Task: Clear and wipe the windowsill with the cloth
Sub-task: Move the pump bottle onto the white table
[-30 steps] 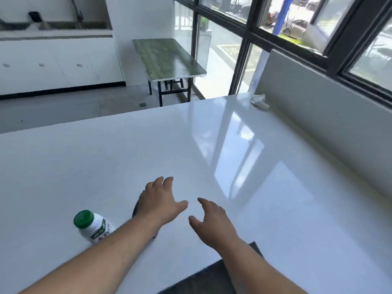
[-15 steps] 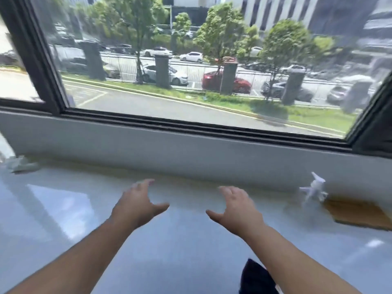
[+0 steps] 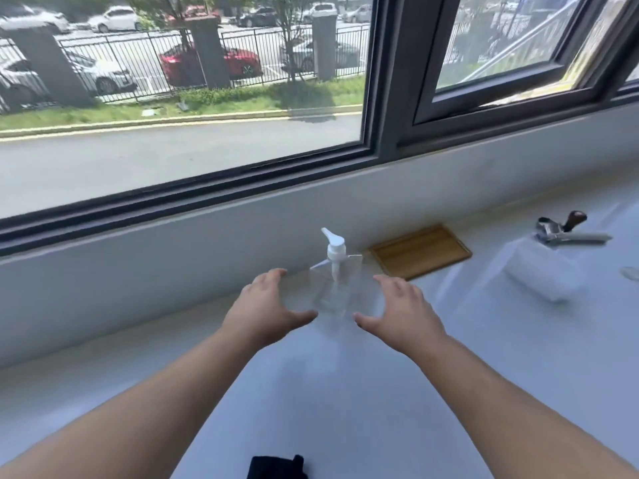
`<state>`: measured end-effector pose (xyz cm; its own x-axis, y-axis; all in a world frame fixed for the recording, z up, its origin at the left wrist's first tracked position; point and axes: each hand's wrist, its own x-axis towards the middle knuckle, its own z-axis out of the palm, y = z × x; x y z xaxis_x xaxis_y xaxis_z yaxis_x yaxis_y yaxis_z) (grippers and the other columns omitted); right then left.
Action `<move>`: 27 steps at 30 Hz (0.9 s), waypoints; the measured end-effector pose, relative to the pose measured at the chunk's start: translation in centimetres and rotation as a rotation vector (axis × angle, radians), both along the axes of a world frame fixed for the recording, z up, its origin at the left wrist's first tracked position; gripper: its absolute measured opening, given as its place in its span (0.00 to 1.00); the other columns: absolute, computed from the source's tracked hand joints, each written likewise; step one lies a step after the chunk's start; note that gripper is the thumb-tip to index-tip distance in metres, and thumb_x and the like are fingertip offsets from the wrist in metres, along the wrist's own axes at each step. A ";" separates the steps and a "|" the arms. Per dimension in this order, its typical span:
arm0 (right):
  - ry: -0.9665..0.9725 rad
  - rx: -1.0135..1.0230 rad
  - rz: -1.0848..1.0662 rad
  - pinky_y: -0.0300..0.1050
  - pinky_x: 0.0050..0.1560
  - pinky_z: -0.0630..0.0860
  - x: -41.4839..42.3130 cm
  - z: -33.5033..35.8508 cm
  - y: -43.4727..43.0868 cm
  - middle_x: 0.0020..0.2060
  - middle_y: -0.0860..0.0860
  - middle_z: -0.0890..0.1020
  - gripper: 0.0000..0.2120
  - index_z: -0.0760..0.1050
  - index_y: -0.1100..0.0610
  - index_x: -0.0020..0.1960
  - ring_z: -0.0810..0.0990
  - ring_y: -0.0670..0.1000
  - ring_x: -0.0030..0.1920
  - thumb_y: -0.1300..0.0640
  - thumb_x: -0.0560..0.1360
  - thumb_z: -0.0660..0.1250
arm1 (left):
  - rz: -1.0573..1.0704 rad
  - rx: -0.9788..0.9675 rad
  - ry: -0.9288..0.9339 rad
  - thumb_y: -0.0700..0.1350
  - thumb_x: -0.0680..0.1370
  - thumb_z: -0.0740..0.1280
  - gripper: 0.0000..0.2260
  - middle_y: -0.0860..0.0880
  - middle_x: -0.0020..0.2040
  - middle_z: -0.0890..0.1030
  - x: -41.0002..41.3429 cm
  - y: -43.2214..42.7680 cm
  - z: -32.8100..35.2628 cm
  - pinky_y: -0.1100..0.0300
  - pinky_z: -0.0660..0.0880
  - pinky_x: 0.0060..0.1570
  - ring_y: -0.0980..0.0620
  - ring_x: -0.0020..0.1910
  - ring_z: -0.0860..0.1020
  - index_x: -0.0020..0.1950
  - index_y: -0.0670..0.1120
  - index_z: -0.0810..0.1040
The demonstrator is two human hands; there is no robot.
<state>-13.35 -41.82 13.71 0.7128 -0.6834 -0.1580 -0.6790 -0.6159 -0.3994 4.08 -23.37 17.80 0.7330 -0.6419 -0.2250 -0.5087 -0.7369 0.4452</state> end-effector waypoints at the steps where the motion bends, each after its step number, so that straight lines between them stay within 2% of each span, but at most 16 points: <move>1: 0.011 0.042 -0.017 0.54 0.70 0.68 0.3 -1.2 -0.9 0.77 0.50 0.68 0.45 0.59 0.47 0.81 0.64 0.55 0.76 0.28 0.70 0.68 | -0.003 -0.002 0.013 0.71 0.65 0.75 0.50 0.52 0.80 0.68 0.1 -1.7 -0.9 0.50 0.74 0.67 0.48 0.76 0.69 0.81 0.53 0.61; 4: 0.022 0.183 -0.081 0.55 0.70 0.69 1.6 -4.9 -2.6 0.79 0.50 0.66 0.48 0.57 0.47 0.81 0.63 0.56 0.77 0.29 0.69 0.69 | 0.006 -0.019 0.044 0.72 0.64 0.76 0.54 0.50 0.81 0.67 0.8 -6.1 -3.7 0.49 0.74 0.68 0.47 0.77 0.68 0.83 0.52 0.59; 7: -0.030 0.388 -0.173 0.53 0.66 0.72 3.3 -8.1 -3.5 0.79 0.50 0.65 0.49 0.57 0.45 0.82 0.67 0.56 0.76 0.30 0.68 0.72 | 0.035 -0.045 0.075 0.72 0.62 0.78 0.58 0.48 0.81 0.66 1.6 -9.4 -6.2 0.47 0.72 0.70 0.45 0.78 0.67 0.83 0.51 0.56; 9: -0.111 0.605 -0.270 0.50 0.62 0.73 4.5 -9.6 -3.9 0.80 0.51 0.65 0.46 0.57 0.43 0.82 0.70 0.56 0.74 0.34 0.71 0.72 | 0.065 -0.081 0.116 0.71 0.62 0.79 0.60 0.46 0.81 0.65 1.9 -11.1 -7.5 0.45 0.70 0.72 0.44 0.78 0.66 0.84 0.51 0.54; 12: -0.260 0.943 -0.482 0.55 0.69 0.73 6.6 -11.1 -4.1 0.77 0.53 0.69 0.37 0.56 0.39 0.82 0.73 0.58 0.71 0.43 0.77 0.67 | 0.091 -0.110 0.156 0.68 0.61 0.81 0.61 0.45 0.81 0.66 2.4 -12.8 -8.8 0.44 0.70 0.72 0.44 0.78 0.66 0.85 0.51 0.52; 14: -0.333 1.094 -0.568 0.54 0.67 0.74 7.6 -11.8 -3.7 0.74 0.51 0.73 0.34 0.56 0.37 0.81 0.74 0.58 0.68 0.48 0.79 0.64 | 0.091 -0.113 0.149 0.67 0.62 0.81 0.60 0.45 0.79 0.68 2.7 -13.4 -9.3 0.46 0.72 0.70 0.43 0.77 0.68 0.84 0.51 0.53; 17: -0.378 1.191 -0.585 0.50 0.56 0.74 9.0 -11.7 -2.1 0.66 0.48 0.77 0.33 0.57 0.37 0.81 0.76 0.57 0.64 0.52 0.80 0.63 | 0.105 -0.110 0.122 0.67 0.63 0.80 0.58 0.43 0.77 0.70 3.1 -13.0 -8.9 0.47 0.71 0.69 0.42 0.76 0.69 0.84 0.49 0.54; 20: -0.392 1.245 -0.552 0.48 0.51 0.75 10.5 -10.7 0.7 0.57 0.47 0.78 0.31 0.62 0.37 0.79 0.78 0.55 0.55 0.54 0.79 0.63 | 0.151 -0.116 0.098 0.67 0.64 0.79 0.57 0.43 0.77 0.70 3.8 -10.1 -7.7 0.47 0.71 0.69 0.42 0.75 0.69 0.84 0.49 0.56; 24: -0.359 1.302 -0.445 0.47 0.53 0.76 13.4 -8.6 7.0 0.59 0.48 0.78 0.29 0.66 0.38 0.76 0.78 0.54 0.51 0.56 0.78 0.64 | 0.296 -0.161 0.076 0.66 0.63 0.78 0.52 0.46 0.75 0.72 5.4 -1.8 -5.9 0.48 0.74 0.65 0.43 0.73 0.71 0.82 0.52 0.59; 27: -0.290 1.324 -0.300 0.48 0.55 0.76 15.6 -6.8 14.3 0.65 0.48 0.77 0.28 0.67 0.38 0.76 0.80 0.55 0.57 0.56 0.78 0.65 | 0.436 -0.204 0.051 0.66 0.61 0.78 0.53 0.49 0.75 0.72 6.2 7.2 -4.5 0.49 0.74 0.65 0.45 0.73 0.71 0.82 0.56 0.58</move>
<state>2.23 -27.52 6.89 0.6854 -0.2739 -0.6747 -0.5097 0.4814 -0.7131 10.33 -16.13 13.34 0.9350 -0.3117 -0.1691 -0.1454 -0.7718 0.6190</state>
